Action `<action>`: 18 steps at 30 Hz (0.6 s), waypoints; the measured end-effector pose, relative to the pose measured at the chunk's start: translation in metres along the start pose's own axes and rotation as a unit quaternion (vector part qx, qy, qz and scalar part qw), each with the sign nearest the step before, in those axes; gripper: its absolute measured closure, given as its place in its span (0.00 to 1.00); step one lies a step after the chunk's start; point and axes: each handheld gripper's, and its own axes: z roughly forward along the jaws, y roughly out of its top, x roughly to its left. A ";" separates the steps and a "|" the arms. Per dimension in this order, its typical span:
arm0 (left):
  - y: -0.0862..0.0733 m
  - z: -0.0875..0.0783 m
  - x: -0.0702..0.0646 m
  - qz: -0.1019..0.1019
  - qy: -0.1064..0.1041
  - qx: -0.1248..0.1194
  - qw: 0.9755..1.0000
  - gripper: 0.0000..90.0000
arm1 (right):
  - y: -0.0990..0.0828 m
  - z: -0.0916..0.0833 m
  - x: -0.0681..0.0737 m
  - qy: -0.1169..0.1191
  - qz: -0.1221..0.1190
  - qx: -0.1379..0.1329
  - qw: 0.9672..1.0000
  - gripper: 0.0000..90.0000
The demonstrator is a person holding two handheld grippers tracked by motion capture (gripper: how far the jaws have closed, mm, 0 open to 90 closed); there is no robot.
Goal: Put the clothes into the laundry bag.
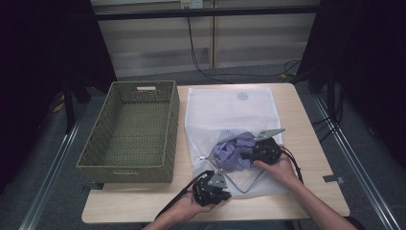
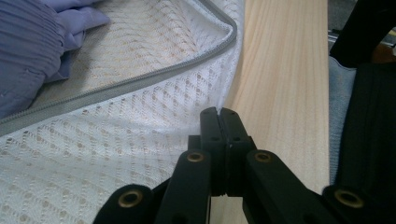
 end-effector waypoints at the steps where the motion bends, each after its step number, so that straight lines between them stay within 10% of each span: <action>1: -0.001 0.001 0.001 -0.003 -0.005 -0.006 1.000 1.00 | 0.001 0.000 -0.001 -0.004 -0.001 0.000 1.000 0.88; 18: -0.001 0.002 0.001 -0.006 -0.008 -0.012 1.000 1.00 | 0.019 0.013 -0.018 -0.051 0.020 -0.006 0.998 0.85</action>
